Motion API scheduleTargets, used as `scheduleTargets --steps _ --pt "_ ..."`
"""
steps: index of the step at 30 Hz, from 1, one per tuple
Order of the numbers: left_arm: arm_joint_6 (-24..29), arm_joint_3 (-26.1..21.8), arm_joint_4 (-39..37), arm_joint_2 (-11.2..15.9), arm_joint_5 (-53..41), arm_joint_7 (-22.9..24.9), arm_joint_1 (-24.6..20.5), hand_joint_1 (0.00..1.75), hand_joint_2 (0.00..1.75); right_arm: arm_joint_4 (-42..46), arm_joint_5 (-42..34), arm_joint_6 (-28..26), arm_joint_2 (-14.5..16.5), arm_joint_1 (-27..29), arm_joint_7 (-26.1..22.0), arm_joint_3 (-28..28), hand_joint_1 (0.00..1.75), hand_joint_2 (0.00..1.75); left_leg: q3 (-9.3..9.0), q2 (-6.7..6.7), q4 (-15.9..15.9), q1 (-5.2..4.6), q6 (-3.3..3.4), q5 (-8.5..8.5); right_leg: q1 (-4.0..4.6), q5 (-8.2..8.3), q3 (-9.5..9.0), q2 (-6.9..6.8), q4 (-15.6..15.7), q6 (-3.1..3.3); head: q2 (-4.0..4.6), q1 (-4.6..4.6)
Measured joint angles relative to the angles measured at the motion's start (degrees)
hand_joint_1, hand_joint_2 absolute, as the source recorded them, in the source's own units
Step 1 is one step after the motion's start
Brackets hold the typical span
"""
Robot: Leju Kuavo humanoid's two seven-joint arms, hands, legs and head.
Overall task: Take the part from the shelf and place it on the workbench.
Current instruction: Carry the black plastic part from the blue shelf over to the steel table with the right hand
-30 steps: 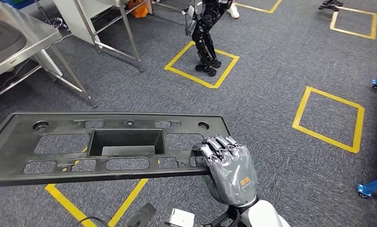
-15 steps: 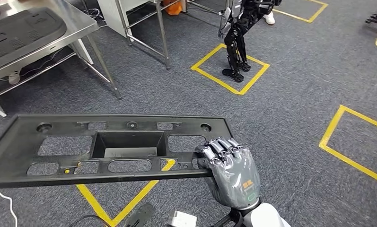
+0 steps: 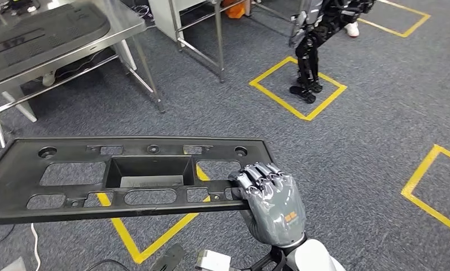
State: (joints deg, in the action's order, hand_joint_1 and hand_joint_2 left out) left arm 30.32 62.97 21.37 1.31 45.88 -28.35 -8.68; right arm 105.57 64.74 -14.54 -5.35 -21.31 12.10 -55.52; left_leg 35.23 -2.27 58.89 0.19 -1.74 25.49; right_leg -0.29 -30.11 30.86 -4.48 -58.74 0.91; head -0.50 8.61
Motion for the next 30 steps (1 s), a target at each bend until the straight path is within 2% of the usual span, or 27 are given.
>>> scheduleTargets --steps 2,4,5,7,8,9,10,11,12,13,14,15,17,18,20,21,22,23,24,25,26,28,29,30 --pt "-0.3 0.0 0.0 0.2 -0.2 0.0 0.1 0.0 1.75 0.0 0.0 0.1 0.0 0.0 0.0 0.0 1.75 1.75 -0.06 0.85 -0.3 -0.11 0.72 -0.01 -0.05 -0.26 -0.33 -0.44 0.2 -0.63 0.0 -0.09" --pt "-0.4 0.0 0.1 0.4 -0.1 0.0 0.1 0.0 1.75 0.0 0.0 0.1 0.1 0.0 -0.1 0.0 1.75 1.75 -0.58 1.57 -1.1 0.13 1.43 -0.23 -0.2 -1.51 -0.07 0.85 -1.2 -1.09 0.0 -0.26" --pt "-0.3 0.0 0.1 0.5 -0.1 0.0 0.0 0.0 1.75 0.1 0.0 0.1 0.1 0.0 -0.1 0.0 1.75 1.75 -0.84 1.95 -1.5 0.27 1.78 -0.34 -0.26 -2.97 1.0 2.03 -3.7 -1.2 0.0 -0.44" --pt "-0.3 0.0 0.1 0.6 -0.1 -0.1 -0.1 0.0 1.75 0.1 -0.1 0.1 0.1 0.1 -0.1 0.0 1.75 1.75 -0.93 2.82 -1.5 0.17 2.22 -0.3 -0.31 -6.37 4.85 3.81 -11.3 -1.24 0.0 -0.77" --pt "-0.2 0.0 0.1 0.6 -0.1 -0.1 -0.1 0.0 1.75 0.1 -0.1 0.1 0.0 0.1 -0.1 0.0 1.75 1.75 -0.93 3.37 -1.4 0.12 2.32 -0.23 -0.31 -7.31 6.72 4.11 -14.5 -1.3 0.0 -0.84" --pt "-0.2 0.0 0.1 0.6 -0.1 -0.1 -0.1 0.0 1.75 0.1 -0.1 0.1 0.0 0.2 -0.1 0.0 1.75 1.75 -0.95 3.97 -1.4 0.11 2.35 -0.17 -0.33 -7.1 7.79 4.2 -16.0 -1.36 0.0 -0.87" --pt "-0.2 0.0 0.1 0.6 0.0 -0.1 0.0 0.0 1.75 0.1 -0.1 0.1 0.0 0.2 -0.1 0.0 1.75 1.75 -0.98 4.61 -1.2 0.14 2.3 -0.09 -0.39 -5.75 7.86 4.28 -15.2 -1.37 0.0 -0.91" --pt "-0.3 0.0 0.2 0.6 0.0 -0.1 0.0 0.0 1.75 0.1 -0.1 0.0 -0.1 0.2 -0.1 0.0 1.75 1.75 -1.01 5.3 -1.0 0.21 2.17 0.04 -0.5 -3.48 6.9 4.57 -12.4 -1.36 0.0 -0.93" --pt "-0.3 0.0 0.2 0.6 0.0 -0.1 0.0 0.0 1.75 0.1 0.0 0.0 -0.1 0.2 -0.1 0.0 1.75 1.75 -0.97 6.0 -0.7 0.3 1.97 0.23 -0.69 -1.15 5.46 5.35 -8.5 -1.35 0.0 -1.0" --pt "-0.4 0.0 0.2 0.7 0.1 -0.1 -0.1 0.0 1.75 0.1 0.0 0.0 -0.1 0.1 -0.1 0.0 1.75 1.75 -0.79 6.64 -0.2 0.3 1.65 0.49 -0.85 0.46 4.09 6.37 -4.9 -1.36 0.0 -1.08" --pt "-0.6 0.0 0.2 0.7 0.2 -0.1 -0.1 0.0 1.75 0.1 0.0 0.0 -0.1 0.1 -0.2 0.0 1.75 1.75 -0.54 7.21 0.2 0.32 1.32 0.68 -0.93 1.39 3.18 7.21 -2.6 -1.34 0.0 -1.11" --pt "-0.7 0.0 0.3 0.7 0.3 -0.1 -0.1 0.0 1.75 0.1 0.0 0.0 -0.1 0.1 -0.2 0.0 1.75 1.75 -0.27 7.66 0.4 0.38 0.96 0.8 -0.87 1.49 2.83 7.73 -1.6 -1.21 0.0 -1.12" --pt "-0.9 0.0 0.3 0.8 0.4 -0.1 0.1 0.0 1.75 0.1 0.0 -0.1 -0.1 0.0 -0.2 0.0 1.75 1.75 0.02 8.42 0.4 0.6 0.28 0.74 -0.65 1.43 2.77 7.15 -1.4 -0.6 0.0 -1.03" --pt "-0.9 0.0 0.3 0.8 0.4 -0.1 0.1 0.0 1.75 0.1 0.0 -0.1 0.0 0.0 -0.2 0.0 1.75 1.75 0.08 8.03 0.7 0.64 -0.04 0.92 -0.64 1.52 2.61 6.6 -1.2 -0.22 0.0 -0.98" --pt "-0.9 0.0 0.3 0.9 0.4 -0.2 0.1 0.0 1.75 0.1 0.0 -0.1 0.1 -0.1 -0.2 0.0 1.75 1.75 1.27 5.88 3.7 0.52 -0.56 2.7 -0.77 1.64 2.23 5.33 -0.8 0.43 0.0 -0.6" --pt "-0.9 0.0 0.3 0.9 0.4 -0.2 0.0 0.0 1.75 0.1 0.0 -0.1 0.2 -0.1 -0.2 0.0 1.75 1.75 2.69 4.46 6.9 0.49 -0.78 4.31 -0.69 1.57 2.07 4.66 -0.8 0.64 0.0 -0.41" --pt "-0.9 0.0 0.4 0.9 0.5 -0.2 0.0 0.0 1.75 0.1 0.0 -0.1 0.2 -0.1 -0.2 0.0 1.75 1.75 4.58 3.62 10.7 0.54 -0.98 6.01 -0.58 1.45 1.98 3.99 -0.8 0.81 0.0 -0.24" --pt "-0.9 0.0 0.4 0.9 0.5 -0.2 0.0 0.0 1.75 0.1 0.0 -0.1 0.2 -0.1 -0.2 0.0 1.75 1.75 6.33 3.19 14.2 0.63 -1.12 7.22 -0.48 1.34 1.91 3.32 -0.8 0.88 0.0 -0.19" --pt "-0.9 0.0 0.4 0.9 0.5 -0.2 0.1 0.0 1.75 0.1 0.0 -0.1 0.2 -0.1 -0.2 0.0 1.75 1.75 7.39 2.98 16.1 0.71 -1.18 7.51 -0.42 1.21 1.82 2.68 -0.8 0.9 0.0 -0.16" --pt "-0.9 0.0 0.4 1.0 0.5 -0.2 0.2 0.0 1.75 0.1 0.1 -0.1 0.2 -0.1 -0.2 0.0 1.75 1.75 7.36 2.85 15.9 0.76 -1.16 6.73 -0.39 1.06 1.7 2.1 -0.8 0.86 0.0 -0.12" --pt "-0.9 0.0 0.4 1.0 0.5 -0.2 0.2 0.0 1.75 0.1 0.1 -0.1 0.2 -0.1 -0.2 0.0 1.75 1.75 6.15 2.66 13.4 0.79 -1.07 5.04 -0.39 0.89 1.49 1.58 -0.8 0.76 0.0 -0.06" --pt "-0.9 0.0 0.4 1.0 0.5 -0.2 0.2 0.0 1.75 0.1 0.1 -0.1 0.2 -0.1 -0.2 0.0 1.75 1.75 2.25 1.23 5.5 0.54 -0.65 1.55 -0.28 0.44 0.94 0.63 -0.8 0.39 0.0 0.01" --pt "-0.9 0.0 0.4 1.0 0.5 -0.2 0.2 0.0 1.75 0.1 0.1 -0.1 0.2 -0.1 -0.2 0.0 1.75 1.75 0.89 0.61 2.5 0.3 -0.31 0.61 -0.19 0.24 0.72 0.25 -0.7 0.12 0.0 -0.01" --pt "-0.9 0.0 0.4 1.1 0.5 -0.2 0.1 0.0 1.75 0.1 0.1 -0.1 0.2 -0.2 -0.2 0.0 1.75 1.75 0.23 0.16 1.0 0.02 0.03 0.33 -0.12 0.09 0.55 -0.08 -0.7 -0.16 0.0 -0.05"
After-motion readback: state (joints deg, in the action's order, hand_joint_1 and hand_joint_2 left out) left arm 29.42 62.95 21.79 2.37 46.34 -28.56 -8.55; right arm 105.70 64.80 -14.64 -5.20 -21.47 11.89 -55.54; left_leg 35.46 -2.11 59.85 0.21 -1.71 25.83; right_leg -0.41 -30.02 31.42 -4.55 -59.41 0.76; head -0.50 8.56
